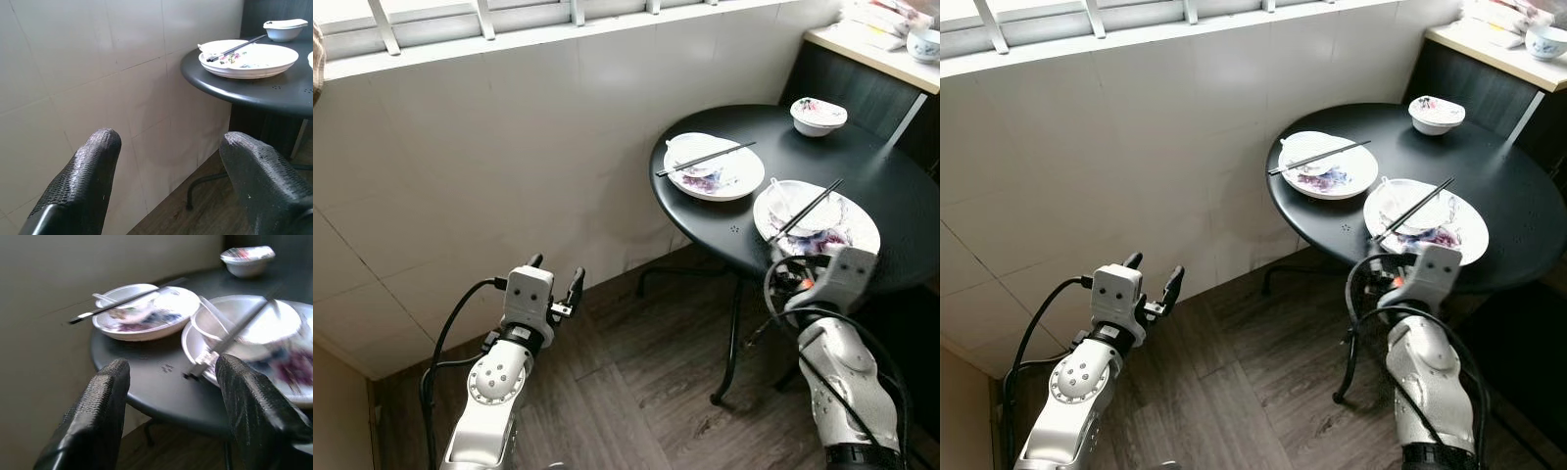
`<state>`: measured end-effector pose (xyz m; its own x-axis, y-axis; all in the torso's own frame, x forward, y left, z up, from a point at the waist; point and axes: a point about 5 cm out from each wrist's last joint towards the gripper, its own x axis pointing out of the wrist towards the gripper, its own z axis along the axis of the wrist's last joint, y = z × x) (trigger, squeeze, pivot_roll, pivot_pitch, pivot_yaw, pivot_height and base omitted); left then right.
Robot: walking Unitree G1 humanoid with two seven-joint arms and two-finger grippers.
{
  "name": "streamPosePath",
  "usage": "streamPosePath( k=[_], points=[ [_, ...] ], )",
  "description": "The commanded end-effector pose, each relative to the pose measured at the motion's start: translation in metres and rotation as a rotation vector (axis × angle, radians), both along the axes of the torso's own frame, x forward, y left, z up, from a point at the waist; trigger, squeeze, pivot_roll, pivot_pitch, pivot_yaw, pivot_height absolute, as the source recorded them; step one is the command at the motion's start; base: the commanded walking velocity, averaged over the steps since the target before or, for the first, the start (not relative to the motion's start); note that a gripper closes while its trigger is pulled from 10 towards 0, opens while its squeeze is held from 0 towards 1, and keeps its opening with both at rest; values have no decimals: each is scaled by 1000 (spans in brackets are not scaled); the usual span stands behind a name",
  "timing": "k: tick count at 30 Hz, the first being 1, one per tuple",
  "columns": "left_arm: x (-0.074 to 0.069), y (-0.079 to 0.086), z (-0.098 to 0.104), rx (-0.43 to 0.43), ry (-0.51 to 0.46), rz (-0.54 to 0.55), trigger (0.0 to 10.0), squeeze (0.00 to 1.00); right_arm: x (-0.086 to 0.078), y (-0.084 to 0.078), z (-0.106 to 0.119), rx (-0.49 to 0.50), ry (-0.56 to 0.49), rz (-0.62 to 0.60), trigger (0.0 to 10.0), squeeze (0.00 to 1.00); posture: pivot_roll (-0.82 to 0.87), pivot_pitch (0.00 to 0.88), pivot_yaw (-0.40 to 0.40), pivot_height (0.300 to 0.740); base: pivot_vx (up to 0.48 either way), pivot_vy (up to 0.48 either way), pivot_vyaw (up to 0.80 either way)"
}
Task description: Kitchen organization
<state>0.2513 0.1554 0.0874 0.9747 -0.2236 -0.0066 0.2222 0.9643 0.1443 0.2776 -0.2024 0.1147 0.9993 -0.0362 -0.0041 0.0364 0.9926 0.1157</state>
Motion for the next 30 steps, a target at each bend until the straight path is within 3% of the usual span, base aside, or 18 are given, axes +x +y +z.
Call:
streamPosePath(
  k=[1, 17, 24, 30],
  points=[
    [0, -4, -1, -3, -1, -11, 10000, 0, -1, 4, 8, -66, -44, 35, 10000, 0, -71, 6, -47, 740, 0, 0, 0],
    [0, -4, -1, -10, -2, -6, 10000, 0, -3, 3, 1, -22, -25, 23, 10000, 0, -69, 11, -46, 740, 0, 0, 0],
    [1, -3, -1, -10, -2, -1, 10000, 0, -3, 3, 2, 40, -42, 23, 10000, 0, -68, 15, -46, 740, 0, 0, 0],
    [2, -3, 0, -11, -2, 0, 10000, 0, -3, 7, 2, 16, -48, 46, 10000, 0, -68, 18, -46, 740, 0, 0, 0]
  ],
)
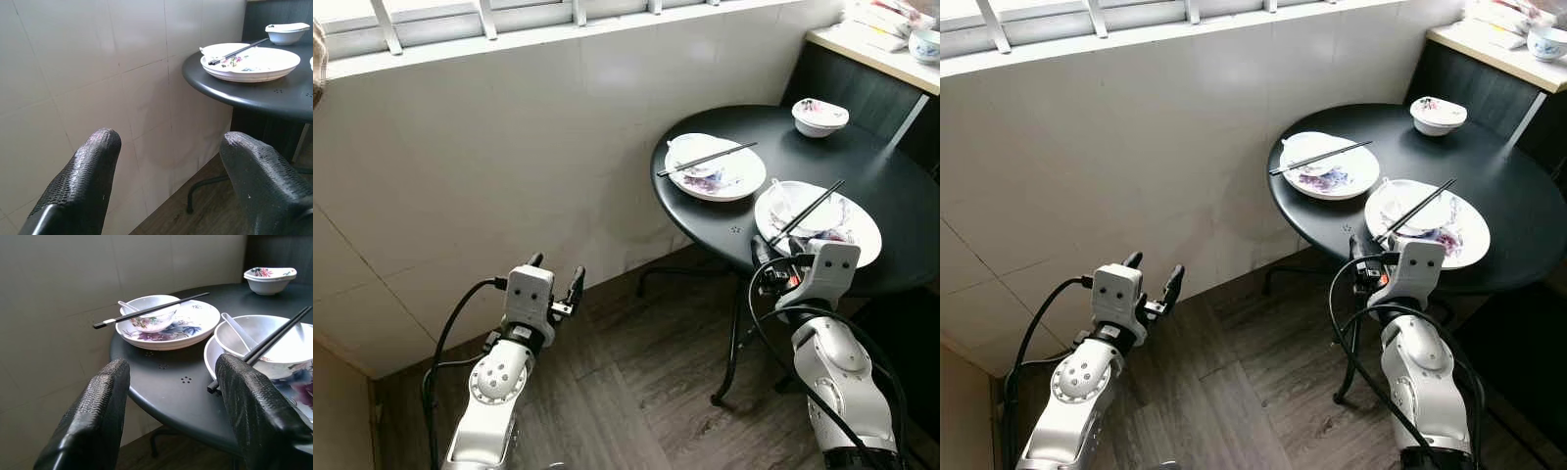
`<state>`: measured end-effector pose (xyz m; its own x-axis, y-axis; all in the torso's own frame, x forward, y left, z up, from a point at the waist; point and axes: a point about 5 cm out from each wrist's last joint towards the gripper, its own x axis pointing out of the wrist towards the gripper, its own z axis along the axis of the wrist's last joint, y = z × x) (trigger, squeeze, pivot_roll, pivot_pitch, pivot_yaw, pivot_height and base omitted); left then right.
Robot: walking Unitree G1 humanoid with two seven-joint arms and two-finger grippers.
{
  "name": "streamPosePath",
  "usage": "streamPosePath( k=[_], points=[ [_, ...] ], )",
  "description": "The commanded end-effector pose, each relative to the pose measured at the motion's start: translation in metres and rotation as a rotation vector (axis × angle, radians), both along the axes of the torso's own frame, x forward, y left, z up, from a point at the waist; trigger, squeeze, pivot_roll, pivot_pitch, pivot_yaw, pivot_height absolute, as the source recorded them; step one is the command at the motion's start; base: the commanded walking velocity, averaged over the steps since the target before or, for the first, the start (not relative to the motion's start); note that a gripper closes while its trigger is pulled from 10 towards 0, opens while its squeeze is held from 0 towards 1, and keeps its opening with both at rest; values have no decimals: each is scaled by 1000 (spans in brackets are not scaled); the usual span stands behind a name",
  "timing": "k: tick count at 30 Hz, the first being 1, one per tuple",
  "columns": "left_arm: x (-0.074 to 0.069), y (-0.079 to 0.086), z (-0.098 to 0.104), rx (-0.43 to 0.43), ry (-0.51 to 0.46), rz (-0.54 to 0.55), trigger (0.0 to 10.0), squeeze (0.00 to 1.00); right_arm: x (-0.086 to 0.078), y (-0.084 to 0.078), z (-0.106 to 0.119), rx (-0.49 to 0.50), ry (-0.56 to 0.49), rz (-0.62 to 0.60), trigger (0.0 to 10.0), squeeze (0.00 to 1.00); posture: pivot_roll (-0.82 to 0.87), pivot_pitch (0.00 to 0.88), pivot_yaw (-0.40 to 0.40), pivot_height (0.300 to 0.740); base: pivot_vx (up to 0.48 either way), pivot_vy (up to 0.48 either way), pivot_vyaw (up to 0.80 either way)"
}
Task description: Kitchen organization
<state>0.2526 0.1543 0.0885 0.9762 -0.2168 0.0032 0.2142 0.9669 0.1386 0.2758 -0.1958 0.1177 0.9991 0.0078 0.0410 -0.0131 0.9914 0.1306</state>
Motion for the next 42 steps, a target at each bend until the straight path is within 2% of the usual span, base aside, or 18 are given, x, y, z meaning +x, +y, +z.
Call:
streamPosePath(
  k=[1, 8, 16, 42],
  points=[
    [1, -2, -1, -4, 5, -6, 10000, 0, -1, 1, -1, -3, -3, 5, 10000, 0, -68, 18, -46, 740, 0, 0, 0],
    [1, -2, 0, -8, -4, -2, 10000, 0, -2, 8, 1, -93, -24, 63, 10000, 0, -68, 19, -48, 740, 0, 0, 0],
    [0, -1, 1, -11, -13, 4, 10000, 0, -3, 13, 0, -140, -33, 92, 10000, 0, -68, 22, -50, 740, 0, 0, 0],
    [0, -1, 5, -21, -31, -2, 10000, 0, -4, 18, 0, -167, -48, 116, 10000, 0, -66, 27, -47, 740, 0, 0, 0]
  ],
)
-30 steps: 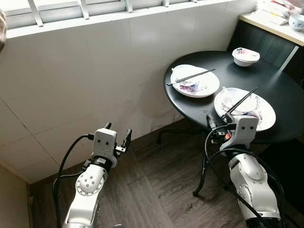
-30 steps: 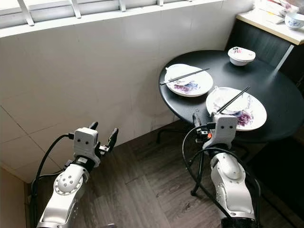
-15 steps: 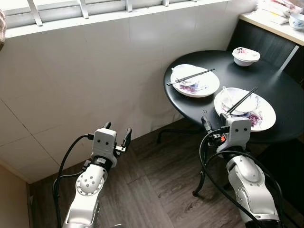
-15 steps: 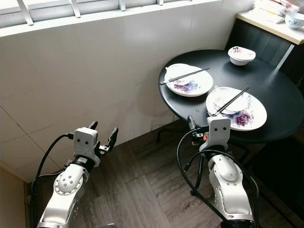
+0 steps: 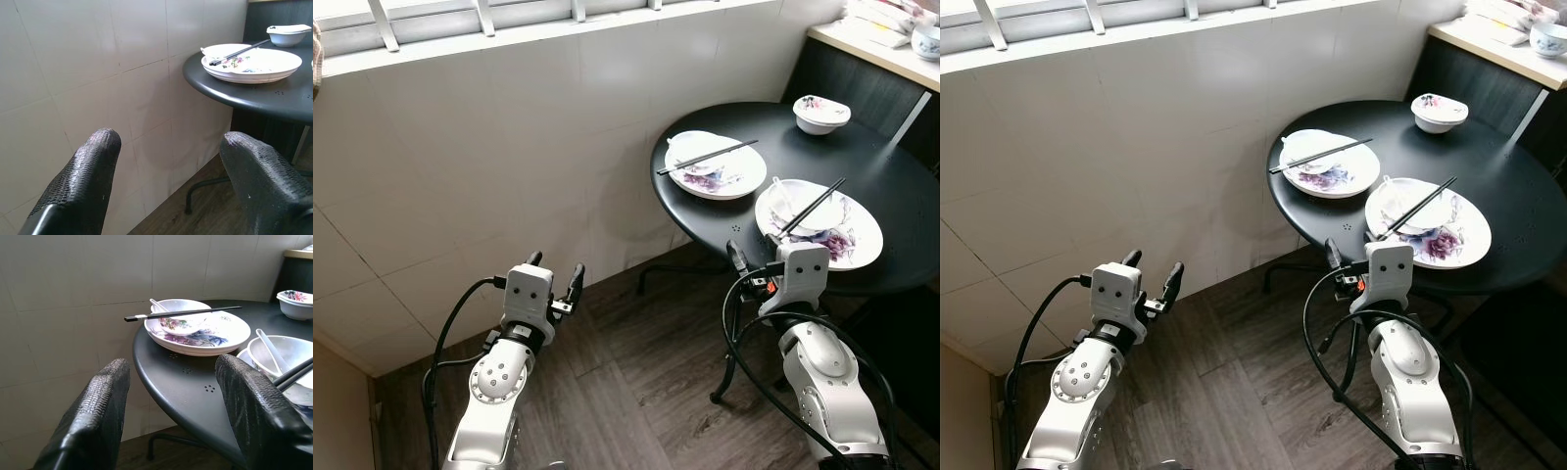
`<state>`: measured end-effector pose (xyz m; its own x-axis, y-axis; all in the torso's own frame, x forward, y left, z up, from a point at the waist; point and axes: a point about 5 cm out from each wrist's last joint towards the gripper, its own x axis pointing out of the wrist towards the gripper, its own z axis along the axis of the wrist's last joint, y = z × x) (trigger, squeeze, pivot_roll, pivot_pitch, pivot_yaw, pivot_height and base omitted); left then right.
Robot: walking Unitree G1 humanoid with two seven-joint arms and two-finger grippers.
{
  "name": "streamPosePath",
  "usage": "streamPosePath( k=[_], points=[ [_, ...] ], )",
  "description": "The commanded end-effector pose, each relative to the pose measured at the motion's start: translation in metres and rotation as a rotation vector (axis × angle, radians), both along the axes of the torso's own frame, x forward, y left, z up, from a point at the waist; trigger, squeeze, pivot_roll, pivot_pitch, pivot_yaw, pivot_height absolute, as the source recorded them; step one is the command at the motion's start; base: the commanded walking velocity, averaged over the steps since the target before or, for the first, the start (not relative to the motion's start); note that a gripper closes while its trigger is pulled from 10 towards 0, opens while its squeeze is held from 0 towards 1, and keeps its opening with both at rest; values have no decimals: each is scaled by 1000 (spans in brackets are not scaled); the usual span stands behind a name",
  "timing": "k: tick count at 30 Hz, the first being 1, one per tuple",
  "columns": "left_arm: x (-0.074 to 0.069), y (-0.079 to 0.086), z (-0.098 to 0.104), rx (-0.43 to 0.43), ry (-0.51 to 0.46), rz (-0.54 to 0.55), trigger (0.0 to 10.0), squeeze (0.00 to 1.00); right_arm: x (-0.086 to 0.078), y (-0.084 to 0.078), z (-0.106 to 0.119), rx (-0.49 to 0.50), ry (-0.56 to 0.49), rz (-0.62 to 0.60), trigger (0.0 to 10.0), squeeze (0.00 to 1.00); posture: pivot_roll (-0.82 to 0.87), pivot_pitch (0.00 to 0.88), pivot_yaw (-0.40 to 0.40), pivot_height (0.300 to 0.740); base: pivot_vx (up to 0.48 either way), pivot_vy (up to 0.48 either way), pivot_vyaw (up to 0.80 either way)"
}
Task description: Kitchen organization
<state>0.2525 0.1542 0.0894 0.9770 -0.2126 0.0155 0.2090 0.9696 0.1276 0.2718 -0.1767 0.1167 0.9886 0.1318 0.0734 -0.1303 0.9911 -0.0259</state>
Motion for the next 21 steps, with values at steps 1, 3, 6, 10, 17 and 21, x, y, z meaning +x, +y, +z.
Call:
streamPosePath(
  k=[1, 3, 6, 10, 17, 21],
  points=[
    [0, -1, 5, -8, -22, -7, 10000, 0, 0, -1, 1, -13, -5, 0, 10000, 0, -66, 27, -47, 740, 0, 0, 0],
    [0, -1, 5, -7, -24, -9, 10000, 0, 0, -1, 1, -12, -4, -1, 10000, 0, -65, 27, -46, 740, 0, 0, 0],
    [0, -1, 5, -7, -24, -11, 10000, 0, 0, -1, 0, -10, -2, -3, 10000, 0, -65, 27, -46, 740, 0, 0, 0],
    [0, -1, 4, -2, -17, -13, 10000, 0, 0, -1, -1, -2, 7, -7, 10000, 0, -63, 28, -46, 740, 0, 0, 0],
    [0, -2, 4, -1, -14, -17, 10000, 0, 2, -2, -3, 2, 26, -22, 10000, 0, -63, 28, -46, 740, 0, 0, -748],
    [0, -2, 3, 4, -13, -21, 10000, 0, 2, -2, -3, 4, 28, -21, 10000, 0, -63, 22, -45, 740, 0, 0, -800]
  ],
)
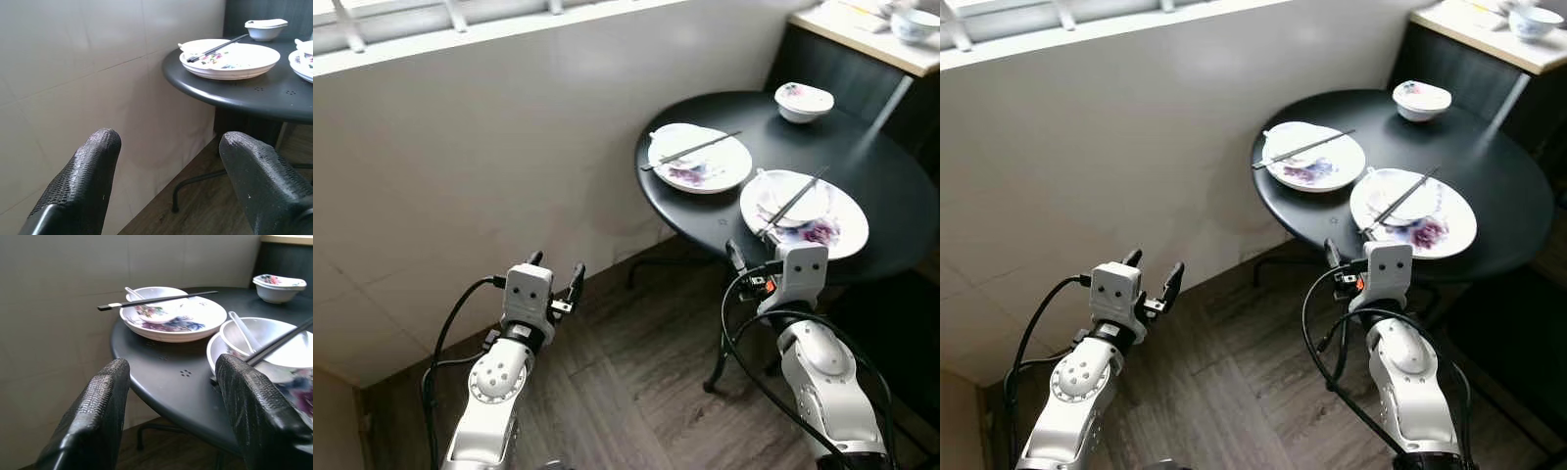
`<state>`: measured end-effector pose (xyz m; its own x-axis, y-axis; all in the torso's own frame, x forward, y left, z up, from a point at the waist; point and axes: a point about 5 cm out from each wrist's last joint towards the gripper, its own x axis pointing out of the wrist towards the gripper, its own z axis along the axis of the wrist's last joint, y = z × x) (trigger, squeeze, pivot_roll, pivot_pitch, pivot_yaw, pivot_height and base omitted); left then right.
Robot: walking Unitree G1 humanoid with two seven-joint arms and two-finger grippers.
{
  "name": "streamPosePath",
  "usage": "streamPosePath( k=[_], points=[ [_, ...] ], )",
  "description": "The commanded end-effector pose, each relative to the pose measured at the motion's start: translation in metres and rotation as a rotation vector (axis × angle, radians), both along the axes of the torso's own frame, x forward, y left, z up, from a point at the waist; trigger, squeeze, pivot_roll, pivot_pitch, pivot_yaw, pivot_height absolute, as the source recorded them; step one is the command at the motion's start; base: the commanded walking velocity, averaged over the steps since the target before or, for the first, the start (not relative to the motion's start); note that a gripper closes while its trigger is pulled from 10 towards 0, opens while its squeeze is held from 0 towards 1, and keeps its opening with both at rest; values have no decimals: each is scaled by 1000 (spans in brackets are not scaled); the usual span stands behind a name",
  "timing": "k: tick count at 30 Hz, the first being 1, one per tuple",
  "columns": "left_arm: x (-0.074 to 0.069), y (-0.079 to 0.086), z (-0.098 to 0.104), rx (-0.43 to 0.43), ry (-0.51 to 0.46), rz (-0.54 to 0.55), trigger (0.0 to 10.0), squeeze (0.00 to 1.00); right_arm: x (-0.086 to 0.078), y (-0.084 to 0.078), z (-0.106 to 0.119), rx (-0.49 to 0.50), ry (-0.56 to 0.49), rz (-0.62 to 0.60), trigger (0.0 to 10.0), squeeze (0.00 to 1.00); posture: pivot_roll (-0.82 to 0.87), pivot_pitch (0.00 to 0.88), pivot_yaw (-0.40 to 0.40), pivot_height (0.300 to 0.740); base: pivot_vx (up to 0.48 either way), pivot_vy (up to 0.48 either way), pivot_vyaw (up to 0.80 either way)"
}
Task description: Kitchen organization
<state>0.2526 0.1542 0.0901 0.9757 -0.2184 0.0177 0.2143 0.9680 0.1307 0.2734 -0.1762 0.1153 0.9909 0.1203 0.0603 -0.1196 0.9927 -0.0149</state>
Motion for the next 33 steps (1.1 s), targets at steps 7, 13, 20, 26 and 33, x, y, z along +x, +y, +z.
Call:
streamPosePath(
  k=[7, 13, 20, 26, 33],
  points=[
    [0, -4, 2, -2, -21, -22, 10000, 0, 1, -2, -3, -12, 14, -9, 10000, 0, -65, 14, -46, 740, 0, 0, -800],
    [-1, -5, 2, 0, -25, -30, 10000, 0, 1, -2, -3, -16, 13, -8, 10000, 0, -65, 11, -47, 740, 0, 0, -800],
    [-1, -5, 2, -1, -31, -35, 10000, 0, 0, -3, -3, -34, 11, -10, 10000, 0, -64, 5, -49, 740, 0, 0, -333],
    [-1, -6, 3, -3, -39, -43, 10000, 0, 1, -2, -3, -33, 13, -8, 10000, 0, -65, 11, -48, 740, 206, 0, 0],
    [0, -5, 3, -6, -44, -45, 10000, 0, 2, -2, -3, -13, 21, -8, 10000, 0, -65, 14, -47, 740, 328, 0, -457]
  ],
)
